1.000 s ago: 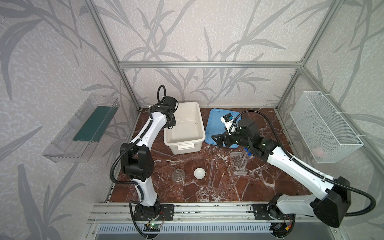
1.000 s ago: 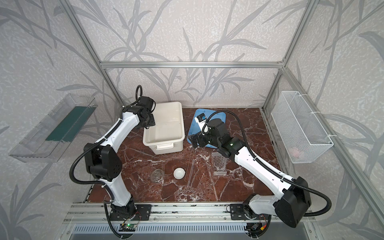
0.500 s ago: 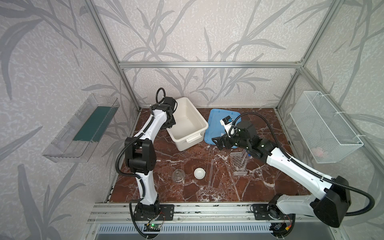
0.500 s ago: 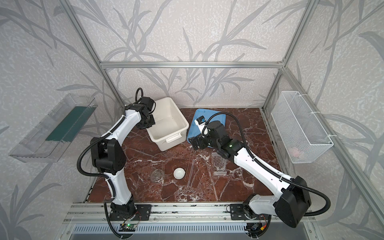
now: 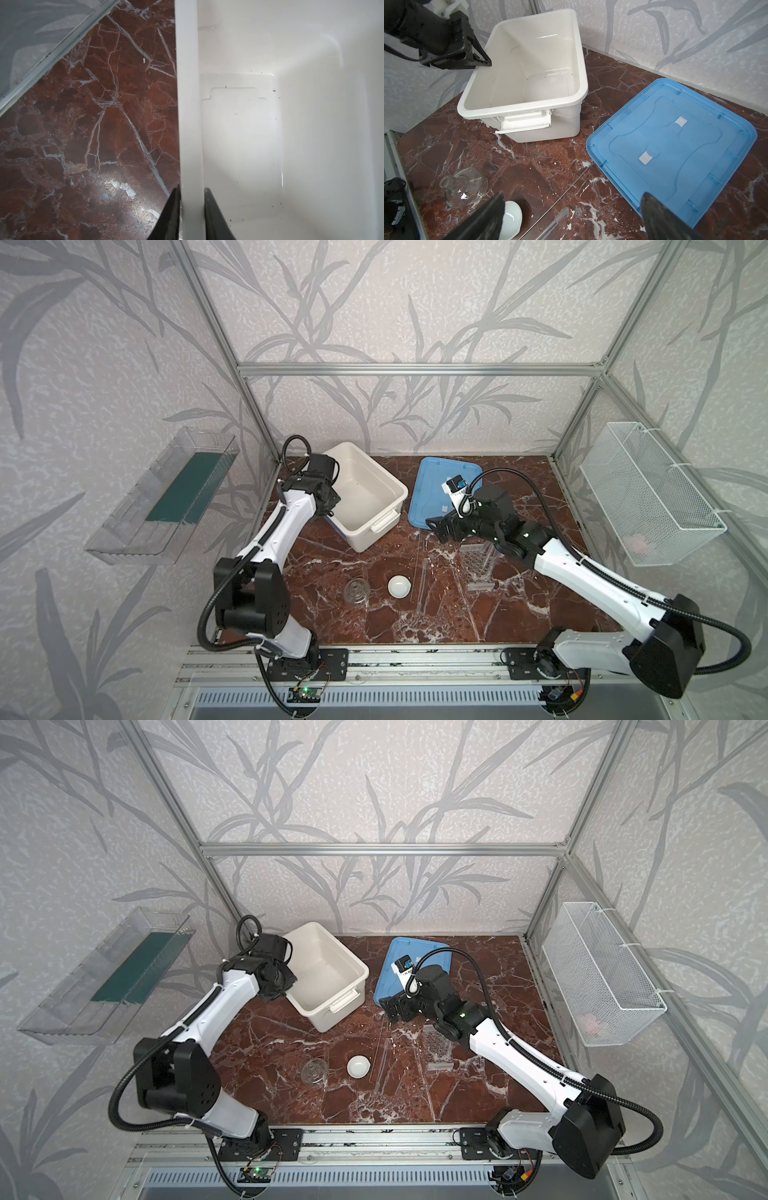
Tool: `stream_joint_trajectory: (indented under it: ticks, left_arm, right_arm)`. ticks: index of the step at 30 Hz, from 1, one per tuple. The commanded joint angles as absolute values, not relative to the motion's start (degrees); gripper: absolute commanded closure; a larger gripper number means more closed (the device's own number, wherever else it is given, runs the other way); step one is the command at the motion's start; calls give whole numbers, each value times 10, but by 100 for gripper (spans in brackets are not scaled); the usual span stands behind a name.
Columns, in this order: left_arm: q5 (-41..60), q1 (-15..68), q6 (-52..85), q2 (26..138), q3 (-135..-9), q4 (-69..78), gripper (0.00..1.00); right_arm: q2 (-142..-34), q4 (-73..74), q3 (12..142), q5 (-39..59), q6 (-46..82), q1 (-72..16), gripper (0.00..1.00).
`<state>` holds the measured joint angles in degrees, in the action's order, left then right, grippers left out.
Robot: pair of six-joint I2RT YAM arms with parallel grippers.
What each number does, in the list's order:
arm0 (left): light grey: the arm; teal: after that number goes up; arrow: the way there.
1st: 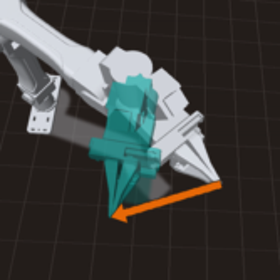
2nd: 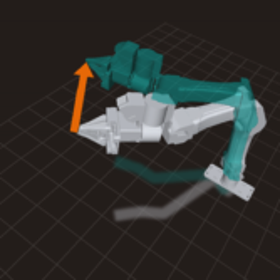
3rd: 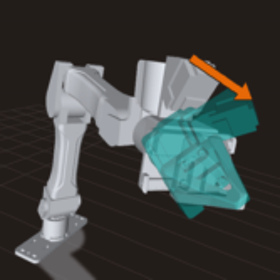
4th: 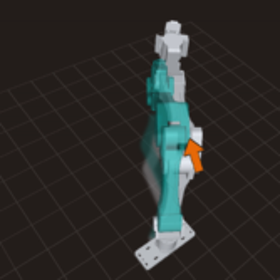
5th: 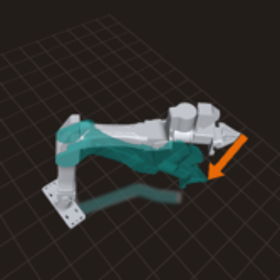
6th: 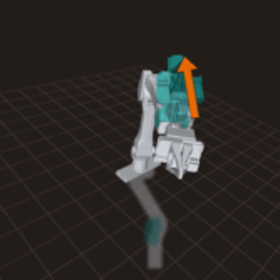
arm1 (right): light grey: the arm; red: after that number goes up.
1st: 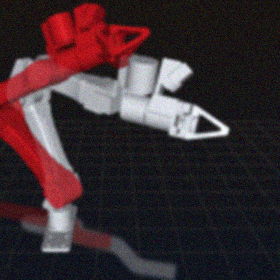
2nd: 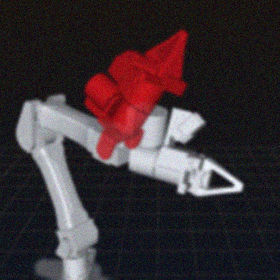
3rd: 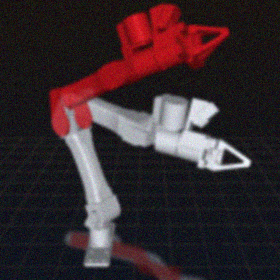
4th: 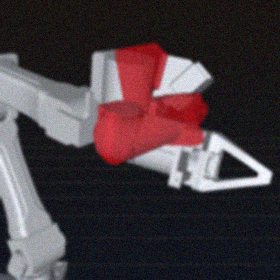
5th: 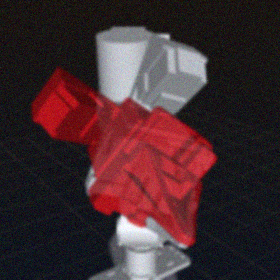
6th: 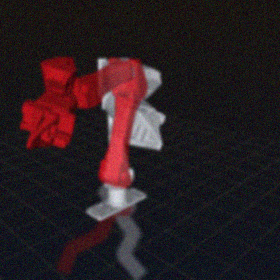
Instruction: Organize the chemistry lab equipment
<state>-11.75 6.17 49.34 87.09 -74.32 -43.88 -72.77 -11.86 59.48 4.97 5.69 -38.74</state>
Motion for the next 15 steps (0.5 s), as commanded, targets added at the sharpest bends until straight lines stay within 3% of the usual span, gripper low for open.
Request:
stream_joint_trajectory:
  ticks: [1,6,10,15]
  left_arm:
    - [-119,71,567,822,-694,-395,73]
    - [-116,94,598,753,-629,-378,54]
    - [-110,124,601,723,-605,-362,30]
    - [-121,192,617,726,-603,-351,24]
  right_arm:
    - [-710,-109,591,40,50,-390,1]
    - [-706,-109,589,46,52,-390,0]
    - [-703,-107,587,42,53,-390,0]
    - [-700,-104,584,41,56,-390,0]
